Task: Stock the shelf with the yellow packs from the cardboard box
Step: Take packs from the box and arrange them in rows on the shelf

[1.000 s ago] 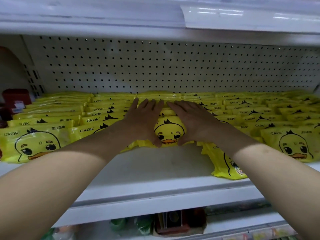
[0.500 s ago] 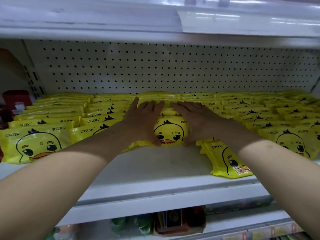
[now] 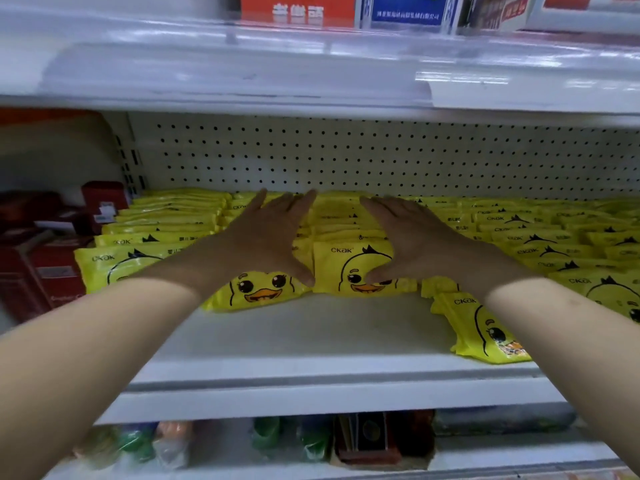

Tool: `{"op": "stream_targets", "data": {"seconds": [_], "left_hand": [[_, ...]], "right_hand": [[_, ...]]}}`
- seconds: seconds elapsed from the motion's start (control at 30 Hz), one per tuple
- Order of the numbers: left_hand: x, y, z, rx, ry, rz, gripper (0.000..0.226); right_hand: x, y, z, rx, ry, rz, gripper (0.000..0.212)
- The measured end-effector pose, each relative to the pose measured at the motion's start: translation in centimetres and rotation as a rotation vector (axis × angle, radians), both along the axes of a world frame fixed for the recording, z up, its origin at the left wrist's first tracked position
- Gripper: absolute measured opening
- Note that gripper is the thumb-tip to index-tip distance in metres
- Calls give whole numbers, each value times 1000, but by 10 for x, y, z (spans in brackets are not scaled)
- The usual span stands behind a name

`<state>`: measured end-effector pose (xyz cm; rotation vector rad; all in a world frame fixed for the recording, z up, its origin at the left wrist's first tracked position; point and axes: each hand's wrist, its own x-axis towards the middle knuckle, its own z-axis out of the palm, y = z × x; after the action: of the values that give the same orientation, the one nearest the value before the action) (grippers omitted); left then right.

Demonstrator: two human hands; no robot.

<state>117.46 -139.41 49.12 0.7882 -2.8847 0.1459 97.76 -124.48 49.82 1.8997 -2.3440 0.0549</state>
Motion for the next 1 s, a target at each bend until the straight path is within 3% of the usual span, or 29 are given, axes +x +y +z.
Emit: {"op": "stream_targets", "data": {"seconds": [0.27,0.5,0.63,1.0], "left_hand": [[101,-39,-18,-16,-207,112,153],[90,-49,-21,-187,-273,93,150],[80,-60,-21,-253,-277,110,152],[71,-63,-21,-172,-241,104,156]], "right_hand": [[61,-44,-10,-38,-5,162,126],[96,-73,-25,-15,33,185,132],[104,-85,-35,-11,154,175,135],[106,-92,-37,-12,182,160,132]]}}
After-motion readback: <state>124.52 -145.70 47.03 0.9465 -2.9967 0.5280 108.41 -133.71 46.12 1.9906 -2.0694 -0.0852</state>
